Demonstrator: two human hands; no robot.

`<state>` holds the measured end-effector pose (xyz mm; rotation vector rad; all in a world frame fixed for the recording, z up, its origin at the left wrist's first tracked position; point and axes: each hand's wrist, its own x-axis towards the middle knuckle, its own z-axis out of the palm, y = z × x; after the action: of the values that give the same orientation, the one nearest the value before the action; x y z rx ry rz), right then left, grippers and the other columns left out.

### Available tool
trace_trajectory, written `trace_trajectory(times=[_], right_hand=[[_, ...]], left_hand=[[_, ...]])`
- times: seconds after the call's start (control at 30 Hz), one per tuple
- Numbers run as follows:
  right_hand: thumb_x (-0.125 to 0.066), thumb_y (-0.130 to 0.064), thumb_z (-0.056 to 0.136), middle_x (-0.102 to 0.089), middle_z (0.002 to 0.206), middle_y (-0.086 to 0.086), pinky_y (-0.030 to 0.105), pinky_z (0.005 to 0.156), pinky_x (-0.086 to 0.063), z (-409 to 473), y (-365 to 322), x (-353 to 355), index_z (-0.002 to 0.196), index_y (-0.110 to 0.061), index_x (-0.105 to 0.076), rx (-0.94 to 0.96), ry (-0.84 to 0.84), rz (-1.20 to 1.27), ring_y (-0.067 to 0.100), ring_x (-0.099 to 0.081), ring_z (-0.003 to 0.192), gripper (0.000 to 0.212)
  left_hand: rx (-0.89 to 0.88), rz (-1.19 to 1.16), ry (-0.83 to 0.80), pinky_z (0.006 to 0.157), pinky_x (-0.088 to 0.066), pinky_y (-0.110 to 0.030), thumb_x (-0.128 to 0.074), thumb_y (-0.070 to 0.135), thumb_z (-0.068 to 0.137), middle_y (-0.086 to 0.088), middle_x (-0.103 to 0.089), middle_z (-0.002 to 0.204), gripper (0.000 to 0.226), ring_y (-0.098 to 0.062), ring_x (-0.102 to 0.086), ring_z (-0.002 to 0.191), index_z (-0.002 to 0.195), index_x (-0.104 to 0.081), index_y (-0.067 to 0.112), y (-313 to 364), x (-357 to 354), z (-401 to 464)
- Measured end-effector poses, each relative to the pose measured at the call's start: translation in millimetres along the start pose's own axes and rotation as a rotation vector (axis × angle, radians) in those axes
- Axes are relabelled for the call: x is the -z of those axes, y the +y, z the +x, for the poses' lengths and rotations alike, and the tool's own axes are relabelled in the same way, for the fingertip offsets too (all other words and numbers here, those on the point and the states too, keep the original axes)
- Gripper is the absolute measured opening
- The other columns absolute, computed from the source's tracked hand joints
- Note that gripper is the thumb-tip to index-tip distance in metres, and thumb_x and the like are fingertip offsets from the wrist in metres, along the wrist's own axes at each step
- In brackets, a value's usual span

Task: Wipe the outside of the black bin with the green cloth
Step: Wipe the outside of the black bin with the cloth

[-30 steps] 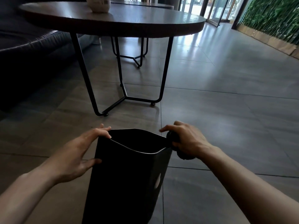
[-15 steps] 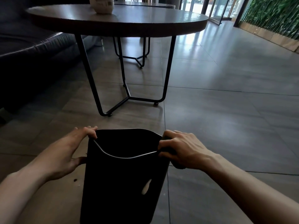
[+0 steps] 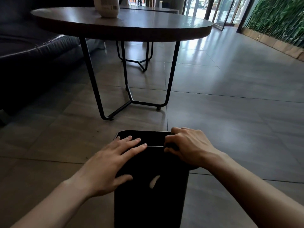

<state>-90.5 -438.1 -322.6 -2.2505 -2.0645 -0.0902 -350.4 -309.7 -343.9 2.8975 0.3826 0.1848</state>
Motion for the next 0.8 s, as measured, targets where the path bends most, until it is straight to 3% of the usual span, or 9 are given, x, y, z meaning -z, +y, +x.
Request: trace_trajectory(times=[0.07,0.17,0.27,0.33,0.4,0.5,0.57,0.67,0.8], right_hand=[[-0.052,-0.06,0.096,-0.055,0.104,-0.009,0.031,0.064,-0.036,1.4,-0.7,-4.4,0.112,-0.042,-0.062,-0.012,0.047,-0.027,0.02,-0.059,0.099,0.026],[-0.054,-0.054,0.098,-0.056,0.109,-0.01,0.031,0.063,-0.042,-1.3,-5.1,-12.6,0.114,-0.041,-0.062,-0.051,0.15,0.0,0.018,-0.057,0.101,0.022],[-0.062,-0.042,0.096,-0.059,0.109,-0.01,0.032,0.068,-0.051,-6.8,-15.6,-16.9,0.117,-0.037,-0.063,-0.109,0.429,0.277,0.014,-0.06,0.099,0.022],[-0.065,-0.037,0.095,-0.061,0.114,-0.008,0.028,0.074,-0.052,-3.5,-30.2,-20.1,0.129,-0.032,-0.056,-0.122,0.638,0.484,0.013,-0.061,0.1,0.036],[-0.065,-0.035,0.094,-0.059,0.122,-0.006,0.024,0.083,-0.051,-0.2,-51.1,-28.0,0.136,-0.027,-0.049,-0.121,0.711,0.597,0.013,-0.059,0.106,0.046],[-0.062,-0.036,0.093,-0.052,0.141,-0.004,0.039,0.1,-0.048,-8.4,-77.9,-59.7,0.14,-0.025,-0.049,0.015,0.536,0.405,0.022,-0.049,0.129,0.05],[-0.058,-0.049,0.093,-0.042,0.158,-0.001,0.051,0.115,-0.035,-25.3,-84.7,-91.7,0.151,-0.026,-0.043,0.102,0.368,0.154,0.028,-0.032,0.15,0.063],[-0.049,-0.066,0.092,-0.022,0.169,0.001,0.063,0.122,-0.016,-57.9,-85.7,-133.2,0.162,-0.025,-0.023,0.226,0.168,0.005,0.031,-0.01,0.158,0.085],[-0.043,-0.04,0.104,-0.03,0.166,0.003,0.063,0.121,-0.017,-99.5,-76.3,-176.6,0.162,-0.027,-0.021,0.59,0.139,-0.319,0.035,-0.024,0.154,0.063]], left_hand=[[0.027,0.031,0.043,0.126,-0.016,-0.038,-0.072,0.046,0.085,0.024,-0.005,0.165,0.1,-0.002,0.002,0.153,0.155,-0.001,0.05,-3.1,-10.8,2.1],[0.07,0.011,0.14,0.124,-0.022,-0.044,-0.082,0.034,0.076,0.016,-0.019,0.165,0.104,-0.012,-0.011,0.154,0.158,-0.019,0.038,-3.8,-23.1,3.4],[0.126,-0.023,0.173,0.125,-0.02,-0.044,-0.083,0.028,0.074,0.017,-0.024,0.162,0.102,-0.012,-0.013,0.154,0.157,-0.024,0.036,-8.8,-31.4,2.5],[0.124,-0.038,0.192,0.125,-0.019,-0.043,-0.085,0.027,0.071,0.017,-0.03,0.16,0.103,-0.012,-0.018,0.153,0.156,-0.028,0.035,-12.9,-34.7,1.9],[0.128,-0.045,0.207,0.124,-0.021,-0.042,-0.087,0.025,0.068,0.016,-0.035,0.157,0.103,-0.014,-0.023,0.151,0.154,-0.031,0.034,-13.7,-36.0,3.6],[0.139,-0.081,0.244,0.123,-0.025,-0.044,-0.082,0.02,0.071,0.012,-0.041,0.153,0.093,-0.015,-0.028,0.149,0.152,-0.036,0.031,-14.8,-37.0,7.4],[0.145,-0.093,0.252,0.124,-0.021,-0.041,-0.075,0.012,0.071,0.013,-0.041,0.154,0.092,-0.013,-0.026,0.15,0.152,-0.036,0.031,-16.3,-38.3,8.5],[0.138,-0.109,0.255,0.125,-0.012,-0.035,-0.078,0.014,0.071,0.016,-0.039,0.153,0.095,-0.01,-0.023,0.15,0.152,-0.034,0.035,-18.6,-40.5,8.7],[0.157,-0.127,0.249,0.125,-0.015,-0.041,-0.089,0.02,0.066,0.018,-0.038,0.152,0.104,-0.01,-0.023,0.15,0.152,-0.032,0.037,-17.8,-40.7,9.9]])
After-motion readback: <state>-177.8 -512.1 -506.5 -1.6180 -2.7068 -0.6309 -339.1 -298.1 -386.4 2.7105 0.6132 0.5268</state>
